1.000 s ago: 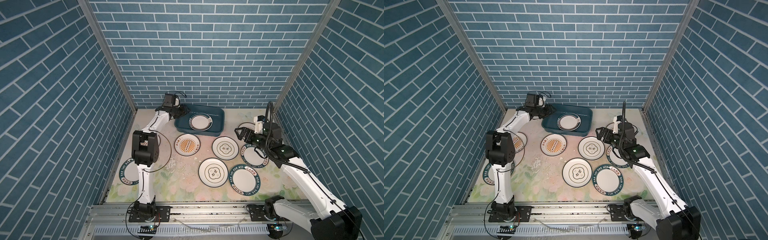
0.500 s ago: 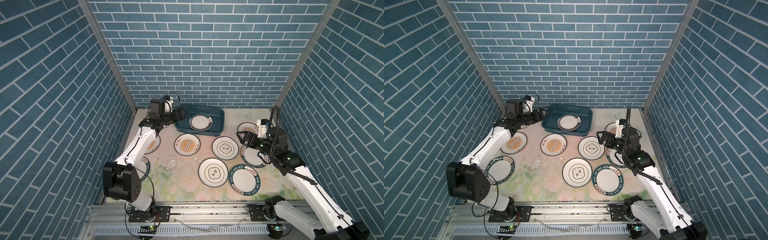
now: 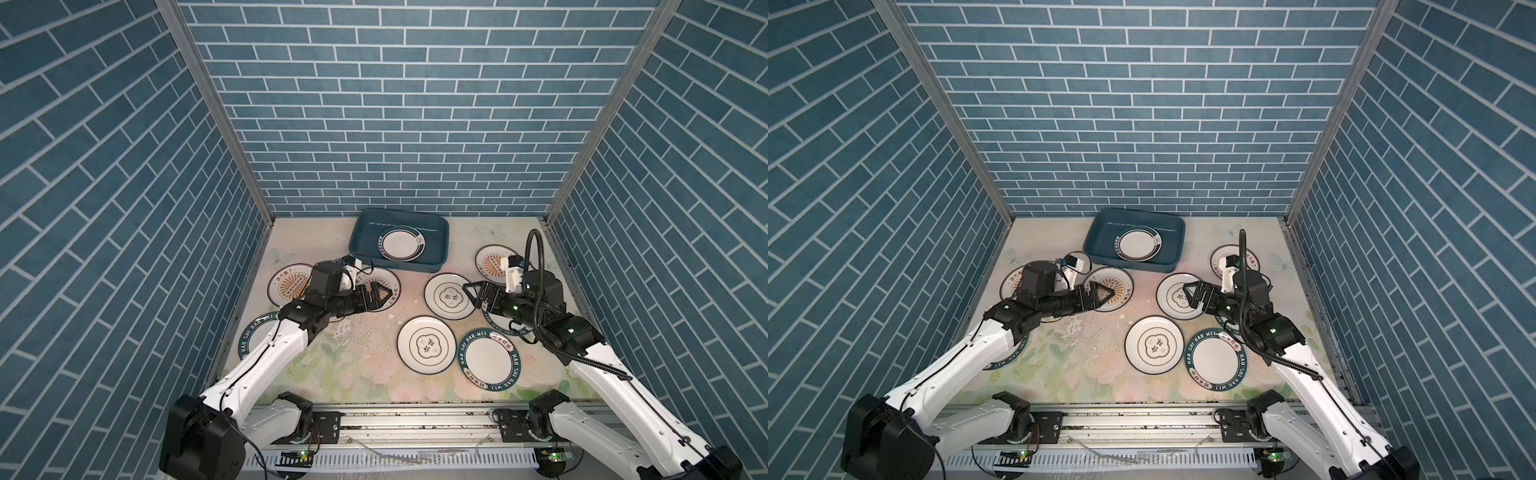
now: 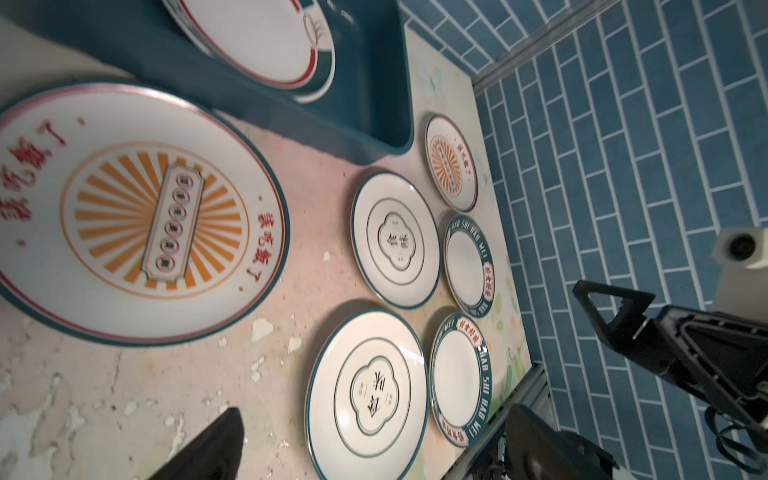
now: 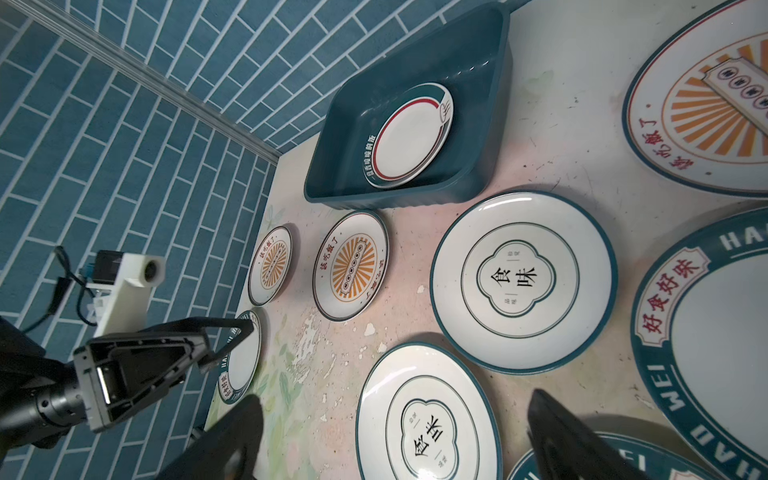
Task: Place the plates into the plastic bin on the countertop
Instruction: 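Release the plate and move the left gripper back toward the white flower-pattern plate, then grip the white flower-pattern plate edge with the left gripper and lift it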
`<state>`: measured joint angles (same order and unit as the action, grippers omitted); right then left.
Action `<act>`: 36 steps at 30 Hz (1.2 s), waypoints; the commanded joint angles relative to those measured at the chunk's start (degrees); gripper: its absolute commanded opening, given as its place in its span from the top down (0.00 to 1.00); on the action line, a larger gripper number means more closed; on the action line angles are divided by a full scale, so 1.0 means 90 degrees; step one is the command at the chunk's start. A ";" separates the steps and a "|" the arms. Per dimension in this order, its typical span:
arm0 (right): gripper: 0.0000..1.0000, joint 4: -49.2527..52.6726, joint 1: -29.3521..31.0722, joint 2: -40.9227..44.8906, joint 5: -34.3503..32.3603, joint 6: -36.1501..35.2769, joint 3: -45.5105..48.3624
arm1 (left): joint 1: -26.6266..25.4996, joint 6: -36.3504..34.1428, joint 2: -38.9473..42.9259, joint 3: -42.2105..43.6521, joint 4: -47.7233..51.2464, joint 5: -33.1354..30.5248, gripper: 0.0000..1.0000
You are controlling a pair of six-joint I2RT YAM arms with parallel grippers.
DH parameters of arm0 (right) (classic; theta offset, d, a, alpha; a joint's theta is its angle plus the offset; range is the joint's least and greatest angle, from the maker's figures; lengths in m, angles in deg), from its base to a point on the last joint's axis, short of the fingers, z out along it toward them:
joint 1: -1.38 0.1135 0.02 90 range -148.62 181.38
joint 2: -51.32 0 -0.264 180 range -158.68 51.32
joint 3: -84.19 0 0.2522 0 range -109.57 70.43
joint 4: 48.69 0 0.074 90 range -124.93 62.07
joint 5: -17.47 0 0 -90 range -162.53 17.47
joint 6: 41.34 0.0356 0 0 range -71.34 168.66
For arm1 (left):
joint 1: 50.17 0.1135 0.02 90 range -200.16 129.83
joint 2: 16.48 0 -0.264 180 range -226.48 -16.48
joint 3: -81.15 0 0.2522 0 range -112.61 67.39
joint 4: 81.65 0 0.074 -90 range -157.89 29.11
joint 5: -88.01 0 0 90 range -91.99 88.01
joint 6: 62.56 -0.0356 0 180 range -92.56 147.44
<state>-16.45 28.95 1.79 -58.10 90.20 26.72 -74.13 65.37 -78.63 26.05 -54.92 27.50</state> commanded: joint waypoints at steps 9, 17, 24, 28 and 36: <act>0.01 -0.0331 0.0254 0.0296 -0.0256 0.0609 0.0548 | -0.0896 0.1149 0.0183 0.1502 -0.1368 -0.0366 0.00; 0.01 -0.0401 0.0301 0.0294 -0.0298 0.0697 0.0609 | -0.1397 0.1631 -0.1205 0.1702 -0.2713 -0.0406 0.02; 0.01 -0.0403 0.0315 0.0338 -0.0396 0.0756 0.0700 | -0.1574 0.1765 -0.1933 0.1739 -0.3248 -0.0437 0.05; 0.01 -0.0395 0.0315 0.0319 -0.0447 0.0765 0.0704 | -0.1629 0.1767 -0.2146 0.1762 -0.3395 -0.0374 0.09; 0.01 -0.0365 0.0318 0.0313 -0.0546 0.0765 0.0705 | -0.1646 0.1659 -0.2769 0.1781 -0.3672 -0.0063 0.22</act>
<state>-19.14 31.49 3.77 -61.70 95.40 32.06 -88.49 81.04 -100.90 41.39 -88.49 26.08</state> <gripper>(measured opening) 0.988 0.789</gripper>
